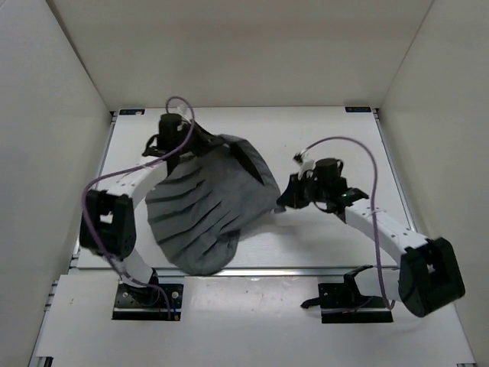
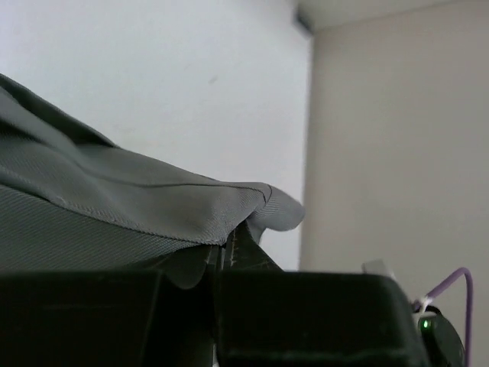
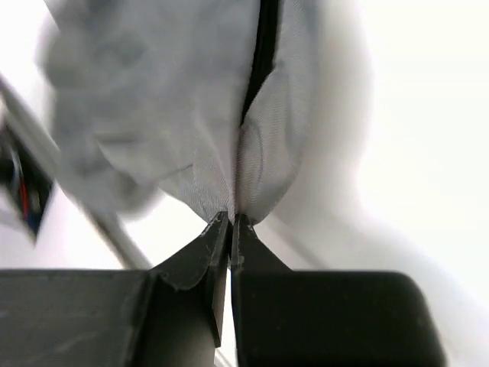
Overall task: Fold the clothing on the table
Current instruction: Flatten the skirt out
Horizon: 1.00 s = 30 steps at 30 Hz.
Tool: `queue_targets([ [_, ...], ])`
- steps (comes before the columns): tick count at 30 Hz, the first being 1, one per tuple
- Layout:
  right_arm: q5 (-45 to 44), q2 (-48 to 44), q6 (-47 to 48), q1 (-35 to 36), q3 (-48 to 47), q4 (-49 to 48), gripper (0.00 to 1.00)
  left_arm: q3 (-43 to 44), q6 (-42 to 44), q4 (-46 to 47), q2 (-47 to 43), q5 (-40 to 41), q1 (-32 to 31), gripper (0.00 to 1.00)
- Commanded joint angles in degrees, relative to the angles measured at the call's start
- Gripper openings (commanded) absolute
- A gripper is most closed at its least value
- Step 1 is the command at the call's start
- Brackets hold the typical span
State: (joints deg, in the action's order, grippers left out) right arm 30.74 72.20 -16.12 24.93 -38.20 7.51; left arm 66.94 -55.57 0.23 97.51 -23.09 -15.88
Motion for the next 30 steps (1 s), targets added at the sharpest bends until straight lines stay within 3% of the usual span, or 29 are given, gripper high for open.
queue_targets([
  [1,-1.0,-7.9,5.5,-6.4,-9.5,1.7,0.0,2.9,-2.8,2.1,-12.2,-4.7,4.9,0.0],
  [7,1.6,-14.2,13.1,-12.9,-21.1,7.5,0.0,-3.0,-9.8,6.5,-26.1,-16.3,10.9,0.0],
  [10,1.8,-15.7,15.7,-12.0,-24.4,11.6,0.0,-10.0,-19.7,17.0,-30.7,-21.4,13.0,0.0],
  [15,2.9,-14.7,20.8,-12.3,-31.2,18.9,0.0,-18.0,-31.2,29.7,-33.3,-24.6,14.6,0.0],
  [18,2.7,-11.7,22.3,-12.9,-34.7,19.9,0.0,-18.5,-36.2,35.9,-30.7,-23.6,13.7,0.0],
  [21,0.7,-5.9,23.1,-11.7,-38.1,19.0,0.0,-15.4,-37.1,37.3,-24.4,-23.1,13.3,0.0],
  [25,-7.1,3.5,26.7,-10.0,-48.3,20.8,0.0,-6.1,-48.2,51.5,-10.5,-25.1,12.5,0.0],
  [30,-15.2,13.7,31.4,-11.0,-66.6,24.4,0.0,23.0,-57.4,57.0,6.6,-29.5,12.6,0.0],
])
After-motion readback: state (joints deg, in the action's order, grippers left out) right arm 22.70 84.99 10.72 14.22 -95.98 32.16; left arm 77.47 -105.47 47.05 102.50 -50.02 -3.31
